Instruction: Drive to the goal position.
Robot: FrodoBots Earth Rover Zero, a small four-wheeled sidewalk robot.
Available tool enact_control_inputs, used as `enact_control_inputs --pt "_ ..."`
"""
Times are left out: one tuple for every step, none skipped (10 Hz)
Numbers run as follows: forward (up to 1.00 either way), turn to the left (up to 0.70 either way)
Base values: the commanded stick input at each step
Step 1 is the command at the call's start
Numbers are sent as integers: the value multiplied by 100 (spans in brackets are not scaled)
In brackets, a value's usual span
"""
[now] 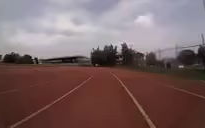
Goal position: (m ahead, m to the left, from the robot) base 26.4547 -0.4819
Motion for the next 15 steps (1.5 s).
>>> enact_control_inputs --pt "45 0" --pt "45 0" --pt "45 0" --pt "45 0" --pt "45 0" --pt "45 0" --pt "45 0" --pt "45 0" --pt "45 0" --pt "45 0" --pt "45 0" --pt "45 0" --pt "45 0" --pt "45 0" --pt "45 0"
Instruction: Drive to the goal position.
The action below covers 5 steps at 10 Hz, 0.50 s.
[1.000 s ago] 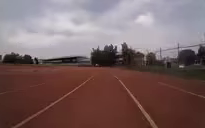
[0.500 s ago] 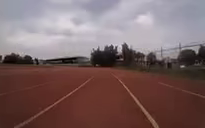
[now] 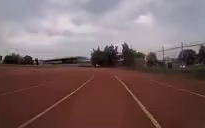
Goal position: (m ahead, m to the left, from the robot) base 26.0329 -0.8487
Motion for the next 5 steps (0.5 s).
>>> enact_control_inputs --pt "45 0" --pt "45 0" --pt "45 0" --pt "45 0" --pt "45 0"
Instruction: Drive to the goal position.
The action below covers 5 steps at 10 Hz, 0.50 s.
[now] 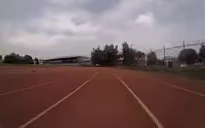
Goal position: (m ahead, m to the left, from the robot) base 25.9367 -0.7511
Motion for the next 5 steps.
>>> enact_control_inputs --pt "45 0" --pt "45 0" --pt "45 0" --pt "45 0" --pt "45 0"
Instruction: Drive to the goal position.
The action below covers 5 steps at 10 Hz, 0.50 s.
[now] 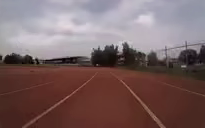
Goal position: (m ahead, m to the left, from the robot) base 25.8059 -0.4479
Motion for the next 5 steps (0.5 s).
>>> enact_control_inputs --pt "45 0" --pt "45 0" --pt "45 0" --pt "45 0" --pt "45 0"
